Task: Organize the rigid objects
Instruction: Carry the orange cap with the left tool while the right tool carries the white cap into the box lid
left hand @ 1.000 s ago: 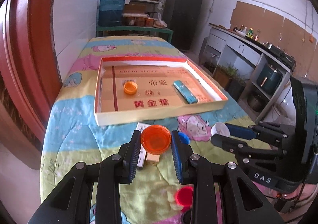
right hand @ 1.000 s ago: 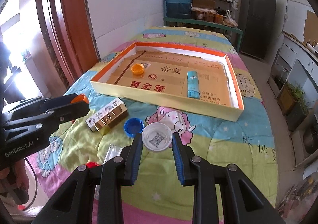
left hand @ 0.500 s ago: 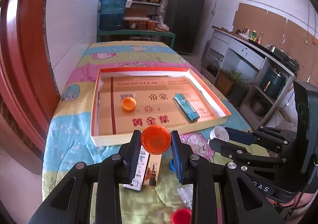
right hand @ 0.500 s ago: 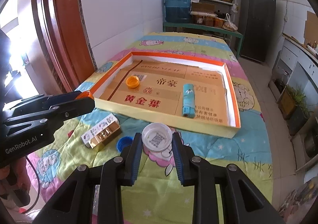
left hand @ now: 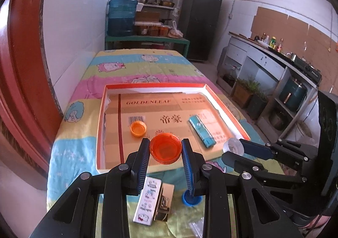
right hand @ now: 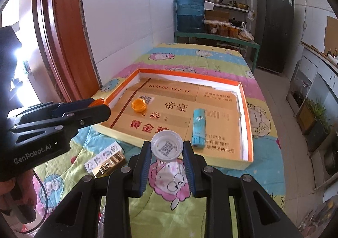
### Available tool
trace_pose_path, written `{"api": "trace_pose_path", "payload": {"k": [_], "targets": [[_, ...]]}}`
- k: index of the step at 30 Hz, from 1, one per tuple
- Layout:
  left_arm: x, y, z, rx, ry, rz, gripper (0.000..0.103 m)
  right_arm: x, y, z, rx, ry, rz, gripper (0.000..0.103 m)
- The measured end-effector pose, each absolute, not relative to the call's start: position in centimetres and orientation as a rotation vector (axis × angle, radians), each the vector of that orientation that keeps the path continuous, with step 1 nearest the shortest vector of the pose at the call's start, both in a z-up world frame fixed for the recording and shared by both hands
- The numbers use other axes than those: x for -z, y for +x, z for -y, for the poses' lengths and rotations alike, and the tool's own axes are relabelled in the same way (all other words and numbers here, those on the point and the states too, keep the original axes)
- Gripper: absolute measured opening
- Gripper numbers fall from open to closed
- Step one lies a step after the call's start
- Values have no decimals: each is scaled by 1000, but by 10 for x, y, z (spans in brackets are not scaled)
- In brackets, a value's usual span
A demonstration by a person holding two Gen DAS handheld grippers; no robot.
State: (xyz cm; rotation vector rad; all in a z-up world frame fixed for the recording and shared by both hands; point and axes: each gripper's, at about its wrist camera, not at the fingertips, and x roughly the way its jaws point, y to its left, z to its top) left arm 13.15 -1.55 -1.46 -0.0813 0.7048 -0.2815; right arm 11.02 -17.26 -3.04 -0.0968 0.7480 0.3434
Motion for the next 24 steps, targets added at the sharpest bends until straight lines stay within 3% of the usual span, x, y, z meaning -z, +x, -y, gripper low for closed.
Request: {"api": "trace_pose_path", "payload": {"k": [24], "targets": [[21, 200, 38, 311, -95, -760, 31, 26, 170, 206, -244, -10, -732, 30]]}}
